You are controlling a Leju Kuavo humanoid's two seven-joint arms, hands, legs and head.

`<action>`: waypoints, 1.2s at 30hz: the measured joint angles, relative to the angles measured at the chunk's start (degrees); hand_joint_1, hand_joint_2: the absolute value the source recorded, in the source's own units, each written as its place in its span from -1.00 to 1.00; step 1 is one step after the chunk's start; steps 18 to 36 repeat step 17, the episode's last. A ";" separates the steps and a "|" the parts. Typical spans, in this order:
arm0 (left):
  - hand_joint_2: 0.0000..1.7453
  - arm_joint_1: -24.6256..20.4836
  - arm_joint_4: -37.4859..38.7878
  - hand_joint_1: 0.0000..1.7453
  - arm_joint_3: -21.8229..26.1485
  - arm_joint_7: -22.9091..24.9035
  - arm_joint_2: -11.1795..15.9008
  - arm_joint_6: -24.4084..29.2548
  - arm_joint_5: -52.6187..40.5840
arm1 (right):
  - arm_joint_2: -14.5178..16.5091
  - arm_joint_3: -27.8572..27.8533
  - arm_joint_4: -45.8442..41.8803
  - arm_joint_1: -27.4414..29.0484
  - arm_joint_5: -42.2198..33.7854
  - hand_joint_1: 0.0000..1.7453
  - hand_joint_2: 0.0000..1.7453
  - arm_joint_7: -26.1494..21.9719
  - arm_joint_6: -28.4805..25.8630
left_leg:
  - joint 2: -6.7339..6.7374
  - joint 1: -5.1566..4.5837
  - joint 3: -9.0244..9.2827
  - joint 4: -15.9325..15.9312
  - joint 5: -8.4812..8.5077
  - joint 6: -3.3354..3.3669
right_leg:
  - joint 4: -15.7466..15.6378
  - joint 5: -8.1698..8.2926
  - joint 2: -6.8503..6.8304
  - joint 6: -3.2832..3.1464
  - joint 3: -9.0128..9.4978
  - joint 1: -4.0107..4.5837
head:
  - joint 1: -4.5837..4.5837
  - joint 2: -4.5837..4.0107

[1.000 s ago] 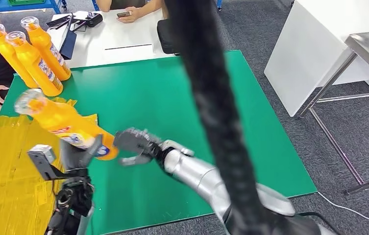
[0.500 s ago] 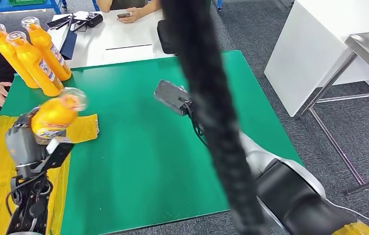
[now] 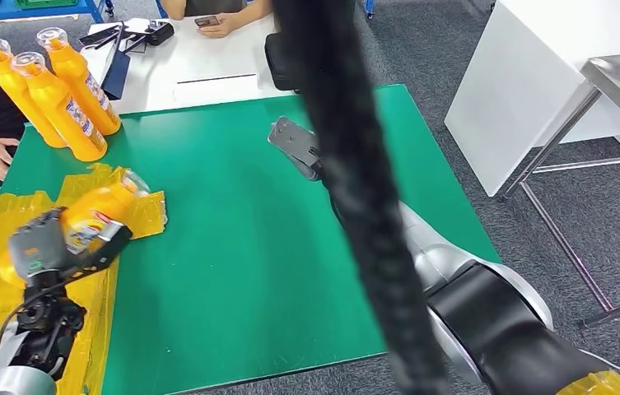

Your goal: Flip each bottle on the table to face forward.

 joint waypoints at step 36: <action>-1.00 -6.61 19.53 -1.00 -14.23 1.26 2.42 -4.26 0.09 | 0.78 -3.42 0.08 -0.63 4.81 -1.00 -1.00 -0.90 3.78 | -0.07 -0.05 0.32 -0.05 0.04 -0.02 | 0.01 0.00 -0.14 0.00 0.38 -0.08 | -0.01 0.00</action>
